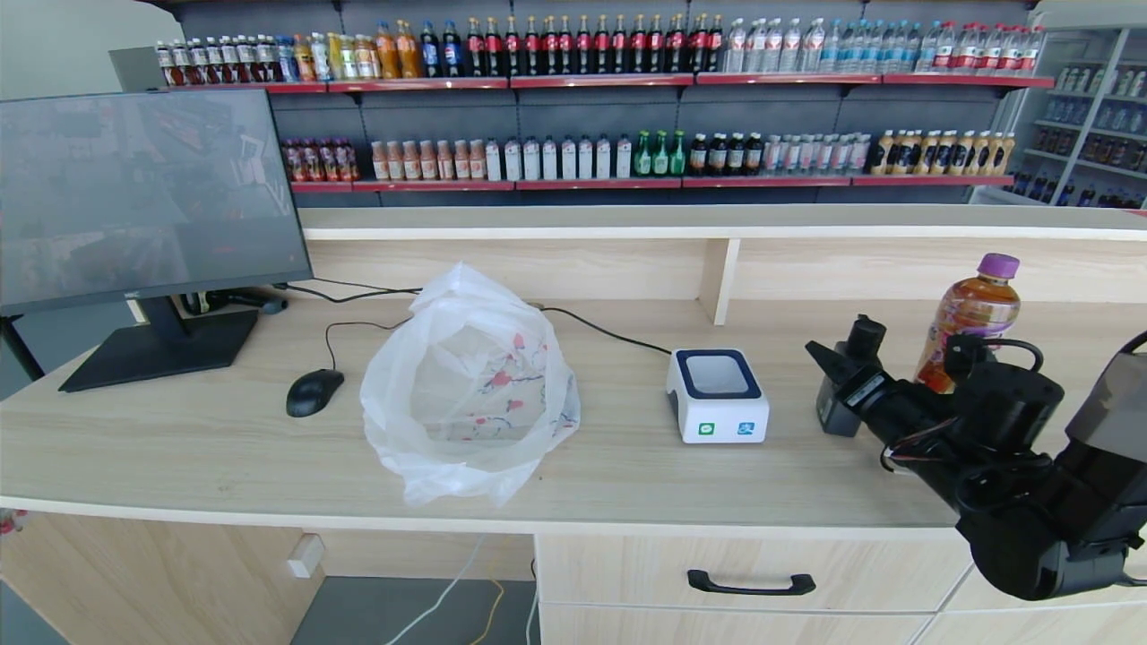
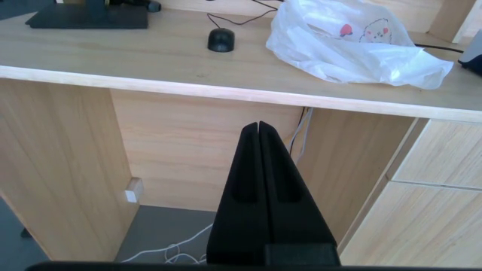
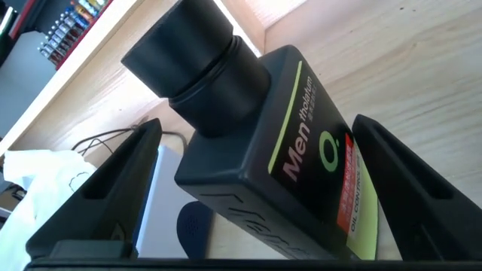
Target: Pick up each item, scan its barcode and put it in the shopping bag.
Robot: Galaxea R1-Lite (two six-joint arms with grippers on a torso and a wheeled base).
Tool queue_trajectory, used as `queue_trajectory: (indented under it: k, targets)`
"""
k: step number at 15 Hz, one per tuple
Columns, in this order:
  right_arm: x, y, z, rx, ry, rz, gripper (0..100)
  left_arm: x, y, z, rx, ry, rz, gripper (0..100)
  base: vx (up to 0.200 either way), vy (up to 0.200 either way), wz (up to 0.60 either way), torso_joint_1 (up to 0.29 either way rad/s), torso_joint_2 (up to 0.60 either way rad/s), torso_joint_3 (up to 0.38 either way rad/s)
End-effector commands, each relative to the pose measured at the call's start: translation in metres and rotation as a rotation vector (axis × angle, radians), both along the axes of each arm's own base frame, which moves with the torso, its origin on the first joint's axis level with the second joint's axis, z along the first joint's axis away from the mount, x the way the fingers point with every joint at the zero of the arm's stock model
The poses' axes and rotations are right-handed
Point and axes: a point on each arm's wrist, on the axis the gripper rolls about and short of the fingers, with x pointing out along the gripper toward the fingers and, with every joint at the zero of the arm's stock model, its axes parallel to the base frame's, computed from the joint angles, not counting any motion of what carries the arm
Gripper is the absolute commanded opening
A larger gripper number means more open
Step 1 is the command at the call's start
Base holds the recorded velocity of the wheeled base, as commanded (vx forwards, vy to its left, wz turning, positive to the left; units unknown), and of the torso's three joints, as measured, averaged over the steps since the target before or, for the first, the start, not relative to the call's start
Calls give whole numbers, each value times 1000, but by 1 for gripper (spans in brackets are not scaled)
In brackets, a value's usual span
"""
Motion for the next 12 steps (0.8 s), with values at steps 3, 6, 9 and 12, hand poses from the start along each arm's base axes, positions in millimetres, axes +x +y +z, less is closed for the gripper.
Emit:
queue_trajectory:
  k: [3,6,9,12]
  targets:
    - [3,1,-6,-1,13,4,100,0,0,0,-1,1,0,0,0,0,0,0,0,0]
    - [3,4,-6,-1,13,12,100,0,0,0,-1,0,0,0,0,0,0,0,0,0]
    - [3,5,-6,1,15,15,100,0,0,0,-1,0,0,0,0,0,0,0,0,0]
    - [2,6,-7,1,17,16,100,0,0,0,-1,0,0,0,0,0,0,0,0,0]
